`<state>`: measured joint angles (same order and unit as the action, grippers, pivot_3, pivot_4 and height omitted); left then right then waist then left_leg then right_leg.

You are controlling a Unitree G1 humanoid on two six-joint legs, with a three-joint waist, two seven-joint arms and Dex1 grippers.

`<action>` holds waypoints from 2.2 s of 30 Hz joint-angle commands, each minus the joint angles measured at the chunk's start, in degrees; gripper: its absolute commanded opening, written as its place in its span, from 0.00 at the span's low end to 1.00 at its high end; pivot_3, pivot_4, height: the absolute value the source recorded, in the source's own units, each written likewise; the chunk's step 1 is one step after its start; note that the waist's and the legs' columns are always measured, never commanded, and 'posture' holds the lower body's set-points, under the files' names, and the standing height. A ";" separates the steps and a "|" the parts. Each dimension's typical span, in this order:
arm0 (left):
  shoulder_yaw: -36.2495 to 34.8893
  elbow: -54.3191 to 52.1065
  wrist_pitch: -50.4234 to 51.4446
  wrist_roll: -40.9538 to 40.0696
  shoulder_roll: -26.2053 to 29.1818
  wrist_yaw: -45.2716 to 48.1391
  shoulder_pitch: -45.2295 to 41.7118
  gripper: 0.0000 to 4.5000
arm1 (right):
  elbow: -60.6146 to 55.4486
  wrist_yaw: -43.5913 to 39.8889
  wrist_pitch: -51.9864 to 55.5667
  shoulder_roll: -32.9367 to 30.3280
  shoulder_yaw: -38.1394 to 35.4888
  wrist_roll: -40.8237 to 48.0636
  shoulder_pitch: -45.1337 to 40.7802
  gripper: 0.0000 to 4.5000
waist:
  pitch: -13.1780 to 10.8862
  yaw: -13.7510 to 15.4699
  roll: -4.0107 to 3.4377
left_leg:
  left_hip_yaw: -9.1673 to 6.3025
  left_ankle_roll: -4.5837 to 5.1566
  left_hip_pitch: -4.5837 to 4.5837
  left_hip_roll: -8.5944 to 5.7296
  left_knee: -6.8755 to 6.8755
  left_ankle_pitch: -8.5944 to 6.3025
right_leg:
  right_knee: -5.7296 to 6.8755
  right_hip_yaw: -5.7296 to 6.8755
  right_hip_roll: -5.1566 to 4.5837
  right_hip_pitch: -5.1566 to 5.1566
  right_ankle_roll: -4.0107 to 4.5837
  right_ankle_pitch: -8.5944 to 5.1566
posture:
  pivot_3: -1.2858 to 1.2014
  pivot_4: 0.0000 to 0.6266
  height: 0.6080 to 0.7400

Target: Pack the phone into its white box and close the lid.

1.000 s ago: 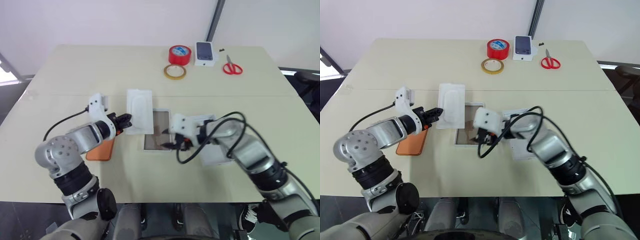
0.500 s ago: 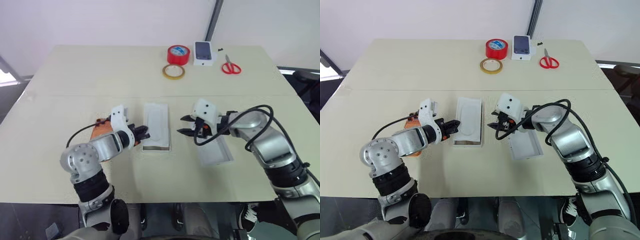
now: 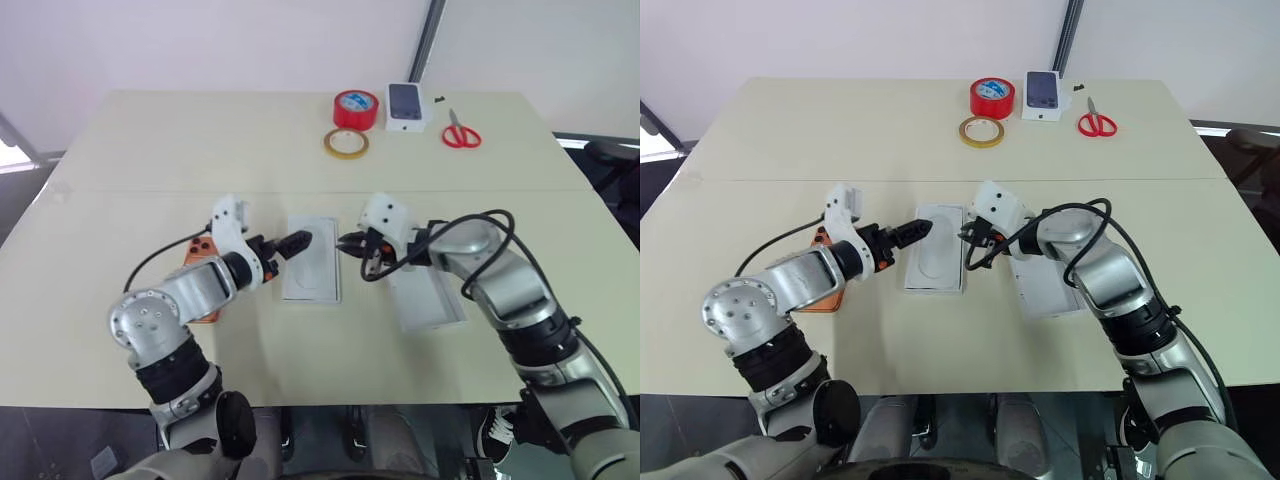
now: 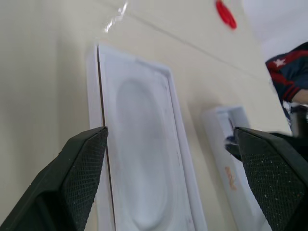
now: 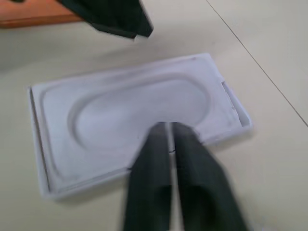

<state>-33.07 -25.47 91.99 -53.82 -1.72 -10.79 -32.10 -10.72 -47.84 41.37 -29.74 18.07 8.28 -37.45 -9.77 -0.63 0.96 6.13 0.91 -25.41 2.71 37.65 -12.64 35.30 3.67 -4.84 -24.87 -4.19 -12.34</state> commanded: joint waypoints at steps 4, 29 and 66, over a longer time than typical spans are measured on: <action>0.65 -2.86 0.33 -1.67 9.85 4.41 0.12 0.98 | 6.87 4.47 -0.27 6.74 3.35 -3.50 -6.52 0.01 | 0.00 -0.14 0.00 | 0.00 -0.01 0.01 0.00 -0.01 0.00 | 0.02 0.00 0.05 0.00 0.00 0.01 | 0.52 0.24 1.00; 6.21 -4.08 -23.35 10.88 36.69 22.06 23.97 0.98 | 18.66 11.66 -9.52 14.32 9.25 -19.44 -8.92 0.01 | 0.00 -0.51 0.00 | 0.12 -0.60 -0.06 0.11 -0.54 0.13 | 0.12 -0.05 -0.23 -0.48 0.13 0.05 | 0.52 0.24 1.00; 2.04 1.74 0.51 0.09 15.93 18.95 16.28 0.99 | 20.87 3.61 -3.35 26.73 21.43 -18.68 -11.39 0.00 | 0.32 0.04 -0.10 | 0.03 -0.61 0.04 -0.19 -0.63 0.11 | 0.03 0.06 -0.70 -0.52 0.12 0.06 | 0.52 0.24 1.00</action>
<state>-34.42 -24.83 89.11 -47.52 17.15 6.71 -16.21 12.00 -44.35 39.51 -3.81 39.77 -10.40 -48.74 -9.44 -0.59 0.86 6.16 0.30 -25.37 2.52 37.02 -12.53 35.33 3.74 -5.54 -25.39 -4.06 -12.28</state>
